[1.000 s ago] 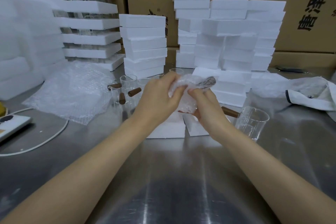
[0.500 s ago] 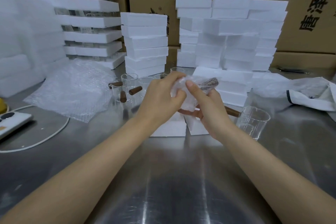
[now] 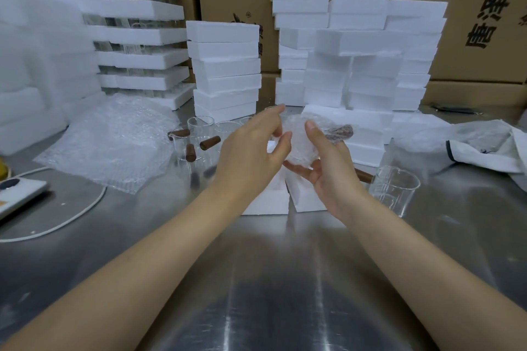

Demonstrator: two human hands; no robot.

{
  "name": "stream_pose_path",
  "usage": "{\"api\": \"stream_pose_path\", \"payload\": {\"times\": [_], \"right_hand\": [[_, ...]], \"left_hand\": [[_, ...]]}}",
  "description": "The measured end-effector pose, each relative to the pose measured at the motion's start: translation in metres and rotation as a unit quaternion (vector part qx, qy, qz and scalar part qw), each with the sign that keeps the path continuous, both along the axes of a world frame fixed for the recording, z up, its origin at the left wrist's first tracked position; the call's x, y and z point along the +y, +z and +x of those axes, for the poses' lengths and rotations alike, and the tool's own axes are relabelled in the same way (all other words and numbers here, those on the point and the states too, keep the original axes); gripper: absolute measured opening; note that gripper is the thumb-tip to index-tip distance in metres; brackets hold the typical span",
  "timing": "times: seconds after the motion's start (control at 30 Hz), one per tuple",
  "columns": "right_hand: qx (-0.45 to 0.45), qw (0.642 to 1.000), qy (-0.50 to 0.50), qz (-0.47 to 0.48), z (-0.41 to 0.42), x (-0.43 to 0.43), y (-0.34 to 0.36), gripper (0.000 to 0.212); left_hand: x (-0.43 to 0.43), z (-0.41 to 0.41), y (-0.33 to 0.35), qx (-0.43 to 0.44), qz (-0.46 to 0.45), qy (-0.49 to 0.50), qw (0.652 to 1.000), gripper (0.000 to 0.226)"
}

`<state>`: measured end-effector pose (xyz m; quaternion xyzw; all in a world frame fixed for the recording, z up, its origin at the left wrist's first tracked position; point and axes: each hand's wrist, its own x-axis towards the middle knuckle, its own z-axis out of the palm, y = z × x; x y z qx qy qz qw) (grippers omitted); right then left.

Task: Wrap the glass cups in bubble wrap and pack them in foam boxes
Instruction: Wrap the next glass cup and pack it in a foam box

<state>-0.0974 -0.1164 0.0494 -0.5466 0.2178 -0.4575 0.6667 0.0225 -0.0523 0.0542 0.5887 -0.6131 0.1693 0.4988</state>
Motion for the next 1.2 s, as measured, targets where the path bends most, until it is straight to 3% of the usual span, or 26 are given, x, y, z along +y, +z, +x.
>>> {"api": "stream_pose_path", "payload": {"times": [0.07, 0.17, 0.27, 0.37, 0.53, 0.6, 0.73, 0.9, 1.03, 1.13, 1.2], "right_hand": [[-0.001, 1.0, 0.002, 0.001, 0.0, -0.002, 0.0, 0.042], [0.01, 1.0, 0.014, -0.01, 0.0, -0.003, 0.0, 0.043], [0.028, 0.999, 0.02, -0.035, 0.0, -0.003, -0.001, 0.041], [0.058, 0.996, 0.011, -0.067, 0.003, -0.003, -0.004, 0.044], [0.085, 0.991, 0.022, -0.101, 0.007, -0.003, -0.009, 0.045], [0.056, 0.995, 0.062, -0.064, 0.005, -0.005, -0.006, 0.039], [0.0, 0.993, 0.111, 0.028, -0.001, -0.01, -0.001, 0.037], [-0.022, 0.987, 0.145, 0.063, -0.002, -0.01, 0.0, 0.036], [0.003, 0.991, 0.127, 0.034, 0.0, -0.01, -0.002, 0.029], [0.028, 0.99, 0.136, -0.011, 0.0, -0.008, -0.001, 0.024], [0.048, 0.989, 0.138, -0.035, -0.001, -0.007, -0.001, 0.033]], "left_hand": [[0.0, 0.0, 0.001, -0.01, -0.008, -0.003, 1.0, 0.022], [0.002, -0.001, 0.005, 0.072, -0.024, -0.055, 0.996, 0.022], [0.001, 0.004, 0.009, 0.161, 0.027, -0.071, 0.984, 0.026], [0.0, 0.009, 0.008, 0.196, 0.063, -0.06, 0.977, 0.031], [-0.003, 0.011, 0.001, 0.2, 0.055, 0.013, 0.978, 0.037], [-0.002, 0.013, 0.002, 0.182, 0.053, 0.013, 0.982, 0.033], [0.001, 0.007, 0.004, 0.083, 0.063, -0.019, 0.994, 0.033], [0.0, 0.005, 0.003, 0.002, 0.065, -0.012, 0.998, 0.024], [0.001, 0.012, 0.004, 0.041, 0.053, -0.005, 0.998, 0.011], [0.001, 0.014, 0.004, 0.085, 0.04, 0.007, 0.996, 0.015], [0.001, 0.016, 0.004, 0.111, 0.037, 0.018, 0.993, 0.021]]}}
